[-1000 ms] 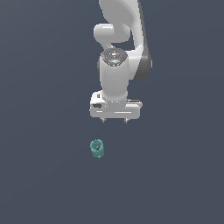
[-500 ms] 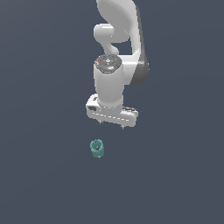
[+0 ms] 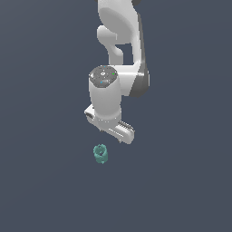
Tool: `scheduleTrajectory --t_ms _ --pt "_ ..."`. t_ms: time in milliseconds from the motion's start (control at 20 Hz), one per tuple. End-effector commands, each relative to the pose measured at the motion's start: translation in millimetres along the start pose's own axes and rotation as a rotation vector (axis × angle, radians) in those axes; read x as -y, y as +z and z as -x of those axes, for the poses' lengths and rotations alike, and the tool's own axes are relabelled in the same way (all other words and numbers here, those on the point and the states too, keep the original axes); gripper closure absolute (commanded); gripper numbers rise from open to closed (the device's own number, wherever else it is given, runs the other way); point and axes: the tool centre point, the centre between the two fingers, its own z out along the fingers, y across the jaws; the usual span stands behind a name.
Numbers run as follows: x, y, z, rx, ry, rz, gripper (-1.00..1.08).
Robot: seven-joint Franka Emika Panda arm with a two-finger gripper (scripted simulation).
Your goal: Pick up the object and move it to a goal position.
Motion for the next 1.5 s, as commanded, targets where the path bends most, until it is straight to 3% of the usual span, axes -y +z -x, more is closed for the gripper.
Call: scheduleTrajectory --t_ms 0,850,1450 --pt "-2 4 -7 0.001 0.079 0.002 -0.92" --pt "-14 27 -51 -0.007 0.566 0.022 -0.92" --pt "-18 34 -63 -0.014 0.71 0.029 -0.92"
